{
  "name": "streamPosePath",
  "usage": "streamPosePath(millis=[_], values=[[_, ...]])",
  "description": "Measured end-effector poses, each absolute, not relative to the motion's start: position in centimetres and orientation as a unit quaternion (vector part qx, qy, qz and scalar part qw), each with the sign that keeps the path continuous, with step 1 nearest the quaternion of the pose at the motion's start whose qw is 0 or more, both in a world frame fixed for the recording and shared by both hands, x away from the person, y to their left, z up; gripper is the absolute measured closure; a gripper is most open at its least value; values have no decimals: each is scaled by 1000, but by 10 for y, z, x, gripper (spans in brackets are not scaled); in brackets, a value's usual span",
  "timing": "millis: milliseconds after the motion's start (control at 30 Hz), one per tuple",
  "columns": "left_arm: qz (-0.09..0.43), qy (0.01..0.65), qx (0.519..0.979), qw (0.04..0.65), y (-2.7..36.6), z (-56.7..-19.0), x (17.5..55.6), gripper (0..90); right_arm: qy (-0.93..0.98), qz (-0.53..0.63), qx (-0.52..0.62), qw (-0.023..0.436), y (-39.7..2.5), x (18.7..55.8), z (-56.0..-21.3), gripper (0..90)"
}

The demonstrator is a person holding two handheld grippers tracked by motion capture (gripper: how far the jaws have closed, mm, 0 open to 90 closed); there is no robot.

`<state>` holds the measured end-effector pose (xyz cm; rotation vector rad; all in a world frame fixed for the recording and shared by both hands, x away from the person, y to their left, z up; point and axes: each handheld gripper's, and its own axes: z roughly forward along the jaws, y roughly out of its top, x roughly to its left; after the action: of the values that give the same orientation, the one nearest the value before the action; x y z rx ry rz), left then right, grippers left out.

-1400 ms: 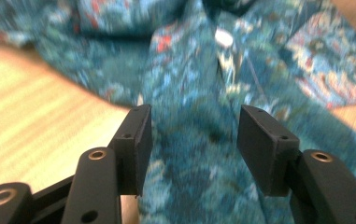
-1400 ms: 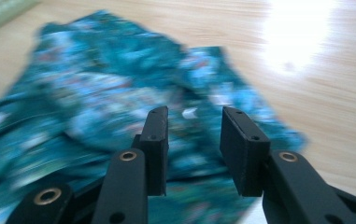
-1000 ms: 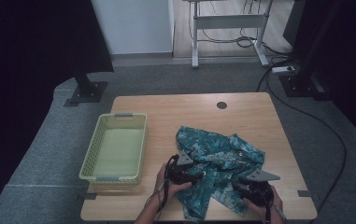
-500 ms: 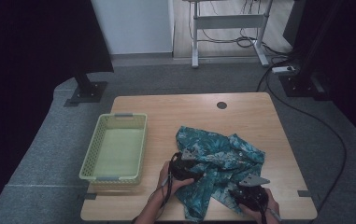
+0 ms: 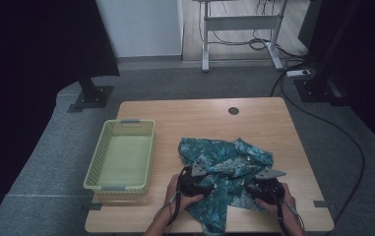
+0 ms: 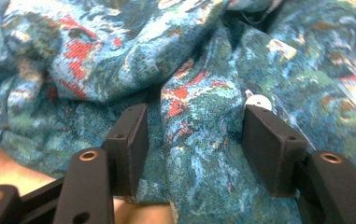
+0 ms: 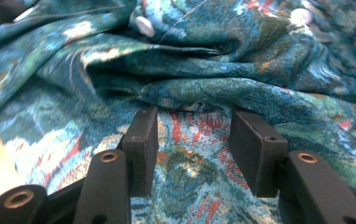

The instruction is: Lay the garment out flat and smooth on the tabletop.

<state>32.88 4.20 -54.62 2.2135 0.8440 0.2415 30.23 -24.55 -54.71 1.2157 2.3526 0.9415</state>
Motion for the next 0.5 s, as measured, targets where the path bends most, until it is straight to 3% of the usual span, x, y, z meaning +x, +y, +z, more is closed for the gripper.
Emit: streamPosePath(millis=[367,500], values=[[113,348,854,370,44,-548,305,421,825,344,417,167,-242,321,-549,496],[118,350,851,374,44,-549,302,422,826,323,433,160,-244,319,-545,432]])
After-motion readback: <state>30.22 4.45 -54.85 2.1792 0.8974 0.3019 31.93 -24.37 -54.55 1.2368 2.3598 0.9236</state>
